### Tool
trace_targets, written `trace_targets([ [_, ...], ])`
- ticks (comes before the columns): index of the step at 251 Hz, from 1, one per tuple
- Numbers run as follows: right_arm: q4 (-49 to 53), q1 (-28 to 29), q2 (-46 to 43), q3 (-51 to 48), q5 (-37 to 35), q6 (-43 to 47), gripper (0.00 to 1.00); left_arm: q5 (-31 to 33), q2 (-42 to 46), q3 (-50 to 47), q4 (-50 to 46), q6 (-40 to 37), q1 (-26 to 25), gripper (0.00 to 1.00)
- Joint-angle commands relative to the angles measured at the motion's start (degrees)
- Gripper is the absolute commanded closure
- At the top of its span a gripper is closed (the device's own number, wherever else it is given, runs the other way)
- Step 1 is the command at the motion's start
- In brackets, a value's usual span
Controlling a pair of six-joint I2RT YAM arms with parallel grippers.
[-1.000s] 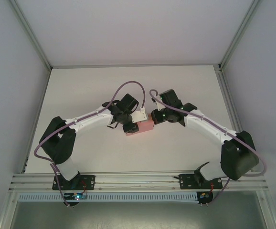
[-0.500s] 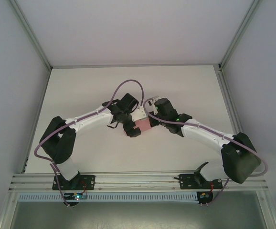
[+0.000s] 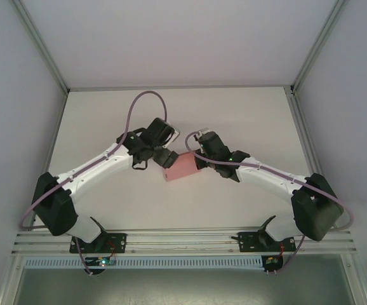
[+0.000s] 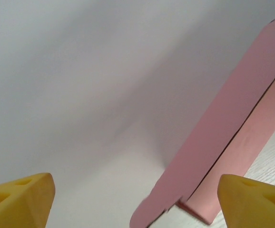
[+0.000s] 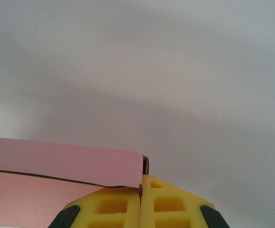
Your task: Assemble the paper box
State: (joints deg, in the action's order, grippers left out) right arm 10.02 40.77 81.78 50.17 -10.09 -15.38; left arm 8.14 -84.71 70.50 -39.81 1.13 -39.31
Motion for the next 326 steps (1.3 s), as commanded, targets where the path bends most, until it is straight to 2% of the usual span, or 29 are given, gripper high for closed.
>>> trace_targets([
  [1,7.7,0.8,2.3,-0.3,-0.2,-1.4,1.0,2.2,2.5,-4.3,-4.4,5.9,-0.3,0.16],
  [32,8.1,0.9,2.8,0.1,0.6,-0.4,1.0,2.5,3.6,-7.5,0.7,5.7,-0.2,0.18],
  [64,8.5,1.0,3.0,0.5,0.9,0.2,1.0,1.1,1.3,-4.8,0.8,5.9,0.3,0.29],
  [86,8.5,1.3,2.8,0.6,1.0,0.6,1.0,0.3,-0.2,-4.0,1.1,6.0,0.5,0.31],
  [109,9.1,1.8,2.7,0.9,0.2,1.4,1.0,-1.3,-1.1,-3.1,0.4,7.5,1.4,0.41],
  [131,9.1,2.3,2.3,0.8,-0.3,2.1,1.0,-0.4,-1.9,-3.0,-0.4,8.6,2.1,0.45],
  [160,9.0,2.8,2.0,0.5,-0.8,3.1,1.0,-0.8,-2.7,-3.0,-0.8,10.2,3.1,0.64],
  [180,9.4,3.2,2.1,0.5,-1.3,3.7,1.0,-1.6,-2.7,-2.9,-0.5,10.4,3.2,0.7],
  [201,9.0,3.7,2.0,0.0,-2.1,4.8,1.0,-2.8,-2.7,-3.0,0.0,10.9,3.2,0.81],
  [258,8.0,6.5,1.8,-1.5,-7.8,7.6,1.0,-4.8,-3.4,-0.8,-2.9,17.3,3.3,0.92],
  [274,7.1,8.2,1.6,-2.4,-9.9,9.5,1.0,-5.4,-3.2,-0.4,-4.3,20.3,3.5,1.0],
  [306,5.0,10.6,1.4,-3.5,-11.8,11.1,1.0,-11.8,-3.3,1.0,-6.6,25.0,5.1,1.0],
  [326,4.3,11.9,1.6,-4.1,-13.2,11.1,1.0,-13.7,-3.4,2.0,-8.6,28.0,5.8,1.0],
])
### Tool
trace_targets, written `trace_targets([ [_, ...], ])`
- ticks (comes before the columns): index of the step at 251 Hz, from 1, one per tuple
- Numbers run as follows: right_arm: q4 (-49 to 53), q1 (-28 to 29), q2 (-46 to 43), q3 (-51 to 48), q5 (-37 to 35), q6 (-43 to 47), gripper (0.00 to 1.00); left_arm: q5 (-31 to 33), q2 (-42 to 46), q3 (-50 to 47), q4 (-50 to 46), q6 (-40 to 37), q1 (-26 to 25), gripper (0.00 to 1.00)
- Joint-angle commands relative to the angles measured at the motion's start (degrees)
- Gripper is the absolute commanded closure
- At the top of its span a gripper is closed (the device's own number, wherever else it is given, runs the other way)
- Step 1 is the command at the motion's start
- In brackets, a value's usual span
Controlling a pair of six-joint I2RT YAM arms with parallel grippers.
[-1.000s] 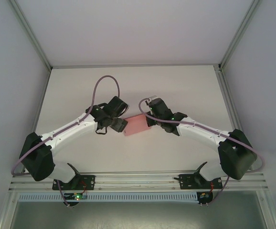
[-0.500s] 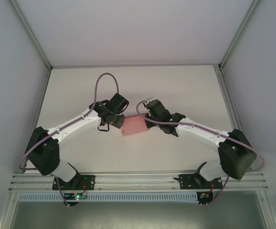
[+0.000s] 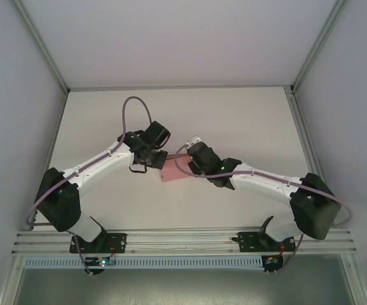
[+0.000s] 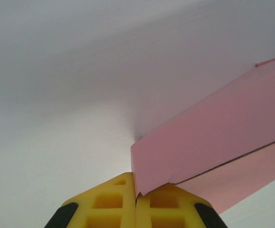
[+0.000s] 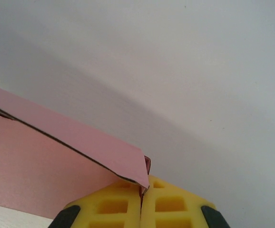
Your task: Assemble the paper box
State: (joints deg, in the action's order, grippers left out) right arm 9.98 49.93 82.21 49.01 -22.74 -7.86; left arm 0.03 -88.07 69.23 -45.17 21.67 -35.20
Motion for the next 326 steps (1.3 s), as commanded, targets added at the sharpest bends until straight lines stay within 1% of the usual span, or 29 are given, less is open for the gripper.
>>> trace_targets([
  [1,4.4,2.8,1.2,-2.9,-0.7,3.6,1.0,-5.8,0.0,3.3,-3.3,7.5,1.7,1.0],
  [17,3.7,3.7,1.4,-3.4,-1.4,3.6,1.0,-10.4,-0.2,3.7,-4.1,9.3,2.8,1.0],
  [32,3.5,4.8,1.7,-3.6,-2.1,3.7,1.0,-13.4,-0.7,4.9,-6.2,11.5,4.1,1.0],
  [57,3.3,6.0,2.4,-3.5,-4.0,3.7,1.0,-18.6,-1.4,5.7,-7.0,14.8,6.0,1.0],
  [80,3.3,6.8,3.1,-3.3,-5.4,3.8,1.0,-21.6,-2.3,6.6,-7.4,17.2,7.1,1.0],
  [129,3.5,7.6,3.9,-3.4,-6.4,2.4,1.0,-22.4,-4.4,6.8,-7.3,20.7,7.4,1.0],
  [147,3.2,7.7,4.3,-4.0,-5.8,1.3,1.0,-23.3,-5.8,7.5,-8.3,22.0,7.8,1.0],
  [172,2.7,8.0,4.7,-4.8,-5.7,0.1,1.0,-26.3,-7.0,8.0,-8.5,23.7,8.4,1.0],
  [197,2.7,8.5,5.1,-4.9,-6.0,-0.4,1.0,-26.7,-7.3,8.9,-8.9,25.2,9.3,1.0],
  [240,2.0,9.3,5.4,-5.0,-6.8,-0.4,1.0,-30.5,-8.5,11.6,-10.8,24.6,10.8,1.0],
  [257,1.9,9.4,5.6,-5.1,-7.3,-0.8,1.0,-28.2,-8.2,12.5,-12.2,24.0,10.7,1.0],
  [280,1.7,9.4,5.9,-5.5,-8.3,-1.7,1.0,-27.8,-8.0,11.3,-13.1,22.8,10.7,1.0],
  [311,1.5,9.4,6.1,-5.5,-8.5,-3.6,1.0,-27.6,-6.3,5.8,-9.1,21.9,10.0,1.0],
  [326,1.4,9.4,6.1,-5.6,-8.5,-4.4,1.0,-25.8,-5.6,3.2,-7.1,22.2,9.2,1.0],
])
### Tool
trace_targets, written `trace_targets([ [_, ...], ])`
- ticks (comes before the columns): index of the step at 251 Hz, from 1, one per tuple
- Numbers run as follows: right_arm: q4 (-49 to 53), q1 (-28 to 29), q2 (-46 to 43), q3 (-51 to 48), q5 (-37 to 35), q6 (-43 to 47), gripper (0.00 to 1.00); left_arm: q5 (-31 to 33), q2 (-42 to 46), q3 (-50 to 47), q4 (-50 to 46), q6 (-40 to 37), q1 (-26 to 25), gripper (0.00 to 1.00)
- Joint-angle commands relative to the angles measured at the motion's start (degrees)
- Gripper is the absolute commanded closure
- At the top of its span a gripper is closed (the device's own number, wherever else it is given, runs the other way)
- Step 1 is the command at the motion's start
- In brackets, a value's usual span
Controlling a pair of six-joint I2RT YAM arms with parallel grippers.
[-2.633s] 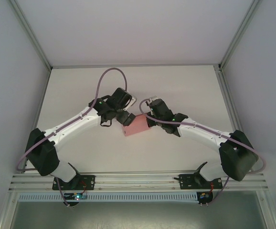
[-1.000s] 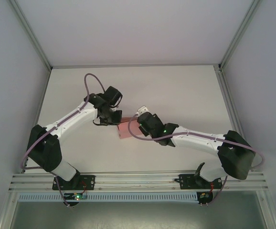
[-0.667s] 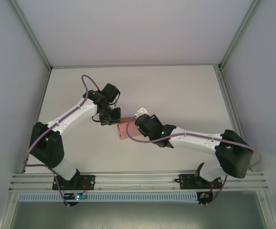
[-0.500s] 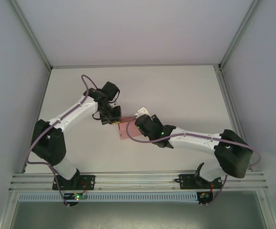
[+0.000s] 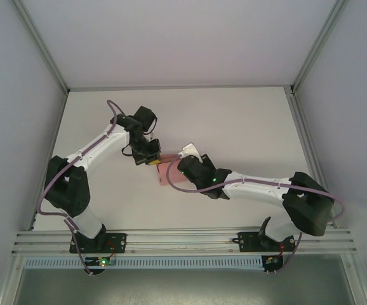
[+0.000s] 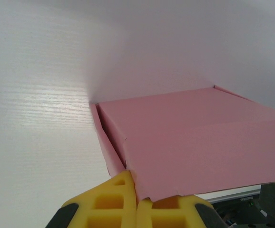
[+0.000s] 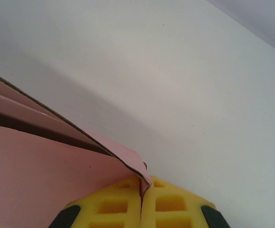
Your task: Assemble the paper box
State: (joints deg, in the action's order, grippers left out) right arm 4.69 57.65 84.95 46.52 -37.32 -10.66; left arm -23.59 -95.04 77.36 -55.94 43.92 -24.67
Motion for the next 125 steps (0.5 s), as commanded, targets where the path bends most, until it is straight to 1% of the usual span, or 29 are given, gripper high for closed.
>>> trace_targets([
  [1,6.7,1.7,3.3,-3.1,6.1,-1.7,1.0,-2.0,1.4,-5.1,3.9,0.0,-1.5,1.0],
  [27,6.1,1.7,3.2,-3.5,6.3,-3.1,1.0,-1.0,2.5,-9.4,8.9,0.3,-3.2,1.0],
  [39,5.8,1.7,3.2,-3.7,6.4,-3.9,1.0,1.0,3.3,-10.6,10.7,-0.9,-4.7,1.0],
  [63,5.6,1.7,3.3,-4.1,6.3,-5.2,1.0,7.9,4.9,-12.6,12.0,-3.9,-7.8,1.0],
  [85,5.3,1.7,3.3,-4.5,5.3,-6.8,1.0,8.1,6.8,-16.7,16.8,-6.1,-10.2,1.0],
  [111,5.4,1.7,3.2,-5.0,4.9,-8.6,1.0,12.7,7.7,-19.6,17.7,-7.7,-13.5,1.0],
  [125,5.0,1.7,3.1,-5.4,4.7,-9.4,1.0,13.6,7.9,-21.7,19.2,-8.3,-15.1,1.0],
])
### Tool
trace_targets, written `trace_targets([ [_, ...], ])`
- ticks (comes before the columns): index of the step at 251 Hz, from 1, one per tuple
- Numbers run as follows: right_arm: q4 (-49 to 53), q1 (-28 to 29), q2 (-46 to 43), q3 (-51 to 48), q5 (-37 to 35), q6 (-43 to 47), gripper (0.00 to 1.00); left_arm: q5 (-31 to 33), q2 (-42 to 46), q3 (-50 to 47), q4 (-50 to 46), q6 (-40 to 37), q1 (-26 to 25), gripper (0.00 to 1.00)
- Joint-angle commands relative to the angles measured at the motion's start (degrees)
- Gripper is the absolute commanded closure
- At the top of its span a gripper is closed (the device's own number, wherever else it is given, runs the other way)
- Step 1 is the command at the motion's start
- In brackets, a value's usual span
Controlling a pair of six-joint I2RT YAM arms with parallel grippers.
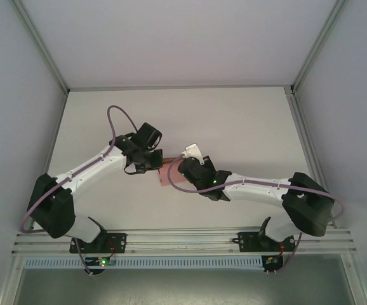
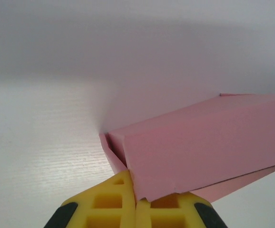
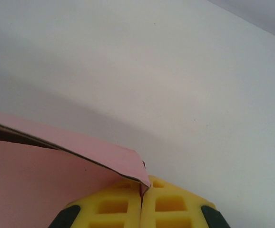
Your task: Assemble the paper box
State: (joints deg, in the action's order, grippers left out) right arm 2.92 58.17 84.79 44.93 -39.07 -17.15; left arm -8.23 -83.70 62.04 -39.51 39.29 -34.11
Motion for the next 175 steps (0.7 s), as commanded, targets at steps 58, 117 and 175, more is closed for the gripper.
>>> trace_targets([
  [58,3.7,1.5,2.8,-5.9,4.8,-3.9,1.0,6.6,-3.6,-12.8,7.7,-3.7,-9.2,1.0],
  [117,1.7,1.6,2.1,-7.4,3.0,-3.9,1.0,4.2,-1.9,-6.8,4.4,-2.7,-9.7,0.85],
  [175,0.3,1.7,2.8,-6.4,2.0,-3.8,1.0,5.6,3.4,0.5,-0.8,1.0,-9.6,0.4],
])
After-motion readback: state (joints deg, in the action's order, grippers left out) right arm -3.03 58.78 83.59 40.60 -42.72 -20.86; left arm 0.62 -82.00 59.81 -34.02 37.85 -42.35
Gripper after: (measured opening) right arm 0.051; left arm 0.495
